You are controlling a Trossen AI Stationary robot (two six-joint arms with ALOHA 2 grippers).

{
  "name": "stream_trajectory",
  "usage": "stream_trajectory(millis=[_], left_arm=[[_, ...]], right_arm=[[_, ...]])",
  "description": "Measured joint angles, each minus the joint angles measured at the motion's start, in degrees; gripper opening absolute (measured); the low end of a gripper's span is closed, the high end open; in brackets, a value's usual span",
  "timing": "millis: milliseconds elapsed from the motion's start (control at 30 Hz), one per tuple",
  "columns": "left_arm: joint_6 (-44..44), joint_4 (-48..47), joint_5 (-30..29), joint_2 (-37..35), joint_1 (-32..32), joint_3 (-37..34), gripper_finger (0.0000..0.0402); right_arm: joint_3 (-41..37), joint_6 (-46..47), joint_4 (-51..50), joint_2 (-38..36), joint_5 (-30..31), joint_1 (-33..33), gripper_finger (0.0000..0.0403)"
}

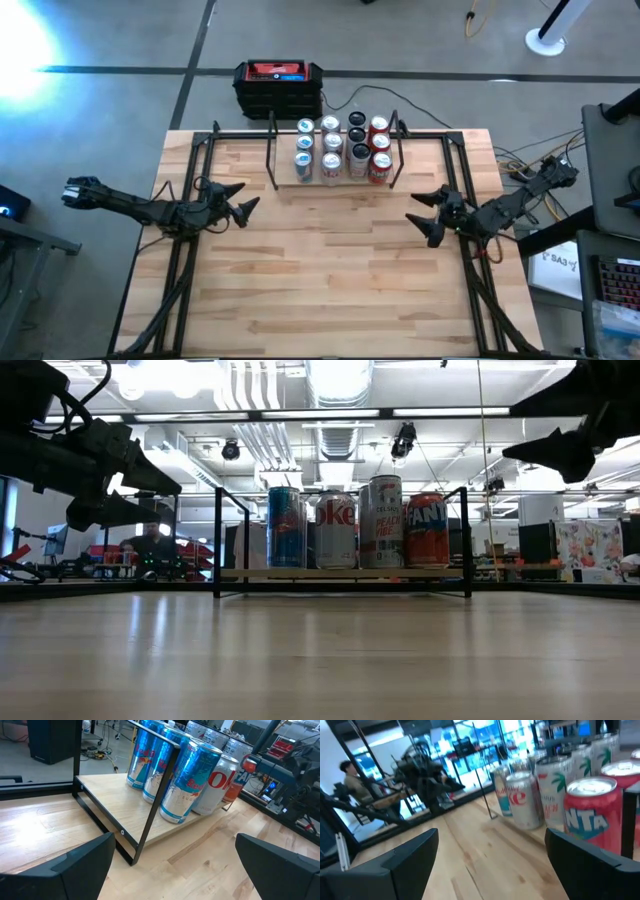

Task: Place canned beverage on shelf
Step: Return to Home Position

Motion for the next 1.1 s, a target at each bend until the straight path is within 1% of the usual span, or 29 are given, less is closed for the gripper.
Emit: stream_trajectory(millis=[100, 467, 600, 700, 900, 1100], left_arm=[[0.0, 0.0, 0.0, 0.0, 0.0, 0.0, 0.0398], [0.0, 0.0, 0.0, 0.0, 0.0, 0.0, 0.0398], [0.0, 0.0, 0.0, 0.0, 0.0, 0.0, 0.0398], [0.0, 0.0, 0.0, 0.0, 0.0, 0.0, 0.0398], [0.0, 0.0, 0.0, 0.0, 0.0, 0.0, 0.0398], [0.0, 0.0, 0.0, 0.0, 0.0, 0.0, 0.0398]], right_arm=[[-1.1, -3.4, 1.1, -2.1, 0.0, 0.0, 0.0349], [-5.1, -10.8, 1.2, -11.1, -1.6, 0.0, 0.0349], [-8.3, -10.9, 1.4, -15.4, -2.1, -0.5, 0.0349], [-8.4, -9.1, -2.0, -18.4, -3.8, -2.0, 0.0349], [-8.4, -13.1, -2.1, -18.5, -5.7, -5.5, 0.0349], [-8.4, -15.4, -2.1, -18.5, -5.9, -9.8, 0.0349]])
